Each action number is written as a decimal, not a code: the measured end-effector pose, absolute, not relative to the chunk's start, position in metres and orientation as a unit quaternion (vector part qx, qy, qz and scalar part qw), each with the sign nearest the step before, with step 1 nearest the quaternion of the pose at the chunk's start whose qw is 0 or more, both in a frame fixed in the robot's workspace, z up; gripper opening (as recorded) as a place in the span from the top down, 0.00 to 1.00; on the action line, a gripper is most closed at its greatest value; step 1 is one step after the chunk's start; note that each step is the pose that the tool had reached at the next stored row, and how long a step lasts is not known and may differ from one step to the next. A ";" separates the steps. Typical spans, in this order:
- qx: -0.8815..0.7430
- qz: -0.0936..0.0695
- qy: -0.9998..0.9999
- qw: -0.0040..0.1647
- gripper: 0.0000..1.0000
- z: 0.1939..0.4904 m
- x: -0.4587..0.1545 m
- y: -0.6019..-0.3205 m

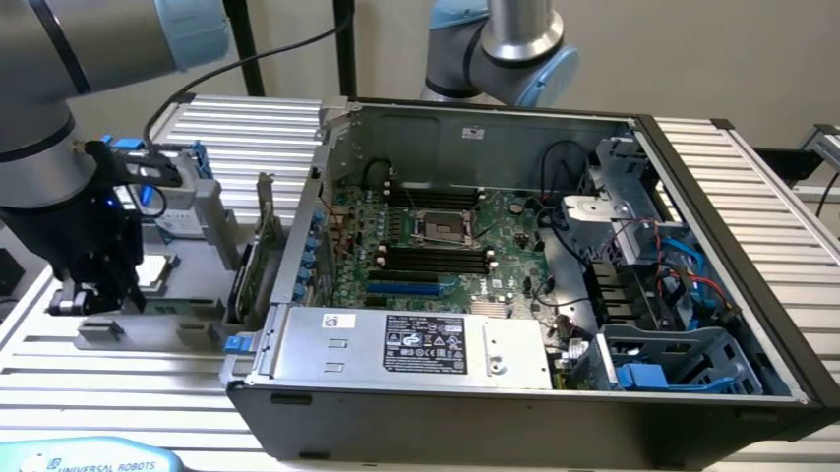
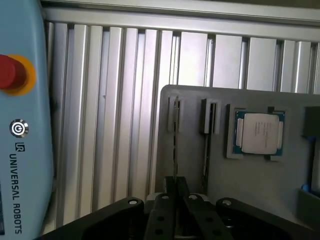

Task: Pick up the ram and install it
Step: 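Pick up the ram and move it above insertion slot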

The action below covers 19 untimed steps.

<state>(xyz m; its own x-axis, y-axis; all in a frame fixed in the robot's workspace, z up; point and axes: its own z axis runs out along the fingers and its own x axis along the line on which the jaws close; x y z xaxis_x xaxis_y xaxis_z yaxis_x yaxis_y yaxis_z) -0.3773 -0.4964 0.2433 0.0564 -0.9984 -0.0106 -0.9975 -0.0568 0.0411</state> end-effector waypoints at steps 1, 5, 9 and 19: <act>0.727 -0.018 -0.687 0.012 0.87 0.247 -0.377 -0.496; 0.727 -0.019 -0.687 0.012 0.87 0.260 -0.377 -0.496; 0.726 -0.019 -0.687 0.012 0.87 0.274 -0.376 -0.496; 0.726 -0.019 -0.687 0.012 0.87 0.314 -0.373 -0.495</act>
